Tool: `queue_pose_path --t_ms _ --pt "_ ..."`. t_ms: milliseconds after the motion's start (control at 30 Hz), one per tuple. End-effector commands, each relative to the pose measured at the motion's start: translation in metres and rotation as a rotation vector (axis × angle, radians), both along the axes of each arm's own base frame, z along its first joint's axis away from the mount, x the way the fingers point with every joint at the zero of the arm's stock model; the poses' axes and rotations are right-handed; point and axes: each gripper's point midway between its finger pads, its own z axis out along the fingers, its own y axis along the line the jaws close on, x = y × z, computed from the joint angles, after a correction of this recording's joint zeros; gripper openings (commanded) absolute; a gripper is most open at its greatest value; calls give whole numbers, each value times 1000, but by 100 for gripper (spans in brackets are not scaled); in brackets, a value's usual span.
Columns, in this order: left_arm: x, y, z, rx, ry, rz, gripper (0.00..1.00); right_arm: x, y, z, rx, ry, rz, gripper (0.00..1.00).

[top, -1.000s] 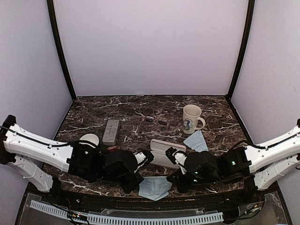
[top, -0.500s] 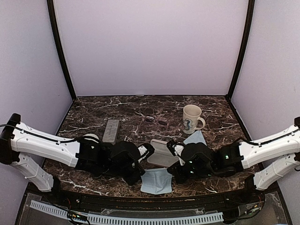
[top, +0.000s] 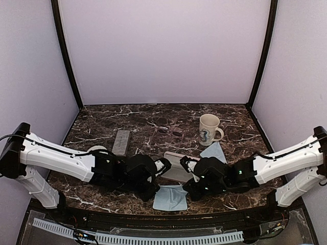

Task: Organize the sunglasses
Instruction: Fold the glasses cleaning cloth at the center of the board.

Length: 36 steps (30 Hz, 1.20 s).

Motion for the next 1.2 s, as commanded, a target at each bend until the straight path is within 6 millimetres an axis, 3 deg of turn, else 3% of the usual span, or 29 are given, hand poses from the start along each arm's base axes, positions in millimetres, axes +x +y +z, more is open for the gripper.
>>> queue_pose_path --t_ms 0,233,600,1167 --pt "2 9 -16 48 -1 -11 0 5 -10 -14 -40 -5 -14 0" --pt "3 7 -24 57 -5 -29 0 9 -13 -22 -50 -10 -10 0" --pt "13 7 -14 58 -40 -42 0 23 -3 -12 -71 -57 41 0" --pt "29 7 -17 55 -68 -49 1 38 4 -4 -77 -93 73 0"
